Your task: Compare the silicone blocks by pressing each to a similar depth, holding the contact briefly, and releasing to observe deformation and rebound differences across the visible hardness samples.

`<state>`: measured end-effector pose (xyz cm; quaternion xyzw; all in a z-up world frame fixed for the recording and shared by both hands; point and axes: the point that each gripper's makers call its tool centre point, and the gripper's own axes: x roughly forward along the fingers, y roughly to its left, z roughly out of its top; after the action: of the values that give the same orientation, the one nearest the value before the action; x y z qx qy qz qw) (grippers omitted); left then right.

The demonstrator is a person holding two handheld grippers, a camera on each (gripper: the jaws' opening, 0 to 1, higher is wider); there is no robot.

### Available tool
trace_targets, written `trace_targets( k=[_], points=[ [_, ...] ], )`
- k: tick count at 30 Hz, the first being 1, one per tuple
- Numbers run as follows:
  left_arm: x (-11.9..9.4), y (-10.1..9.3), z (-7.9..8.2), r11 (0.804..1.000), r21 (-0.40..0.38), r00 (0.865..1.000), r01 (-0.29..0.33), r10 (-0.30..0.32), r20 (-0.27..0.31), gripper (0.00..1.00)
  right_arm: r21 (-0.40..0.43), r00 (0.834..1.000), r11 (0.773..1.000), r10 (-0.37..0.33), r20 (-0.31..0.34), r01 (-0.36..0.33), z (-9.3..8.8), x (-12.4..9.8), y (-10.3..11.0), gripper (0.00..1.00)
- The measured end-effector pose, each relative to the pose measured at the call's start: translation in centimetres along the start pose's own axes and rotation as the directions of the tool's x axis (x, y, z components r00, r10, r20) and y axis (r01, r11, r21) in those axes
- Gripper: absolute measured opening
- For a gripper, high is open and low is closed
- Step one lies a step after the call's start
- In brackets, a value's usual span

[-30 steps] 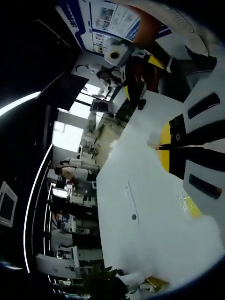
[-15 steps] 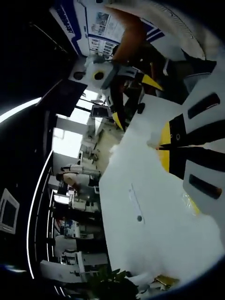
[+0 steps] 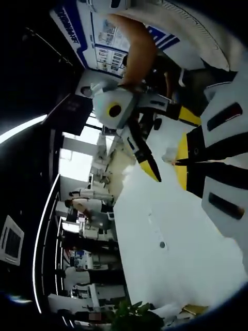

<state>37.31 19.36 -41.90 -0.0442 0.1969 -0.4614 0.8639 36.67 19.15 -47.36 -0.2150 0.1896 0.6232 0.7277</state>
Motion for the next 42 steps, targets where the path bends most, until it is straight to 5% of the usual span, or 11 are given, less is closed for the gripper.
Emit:
trace_targets(
  k=[6,13,27,42],
  points=[
    [0.3,-0.8,0.7,0.999,0.016,0.999,0.033,-0.033,0.002,0.0,-0.015,0.999,0.999,0.039,-0.01,-0.039,0.0,1.9,0.4,0.59],
    [0.5,-1.6,0.4,0.998,0.004,0.998,0.057,-0.057,-0.004,0.0,-0.018,0.997,0.996,0.082,-0.01,-0.082,-0.4,3.2,1.1,0.32],
    [0.1,-4.8,1.0,0.994,0.06,0.996,0.086,-0.087,0.0,0.0,-0.103,0.999,0.993,0.052,-0.009,-0.053,0.9,2.3,1.6,0.22],
    [-1.3,-4.3,2.4,0.984,0.155,0.996,0.083,-0.085,0.007,0.0,-0.103,0.997,0.994,0.028,-0.067,-0.035,1.3,0.3,2.4,0.11]
  ],
)
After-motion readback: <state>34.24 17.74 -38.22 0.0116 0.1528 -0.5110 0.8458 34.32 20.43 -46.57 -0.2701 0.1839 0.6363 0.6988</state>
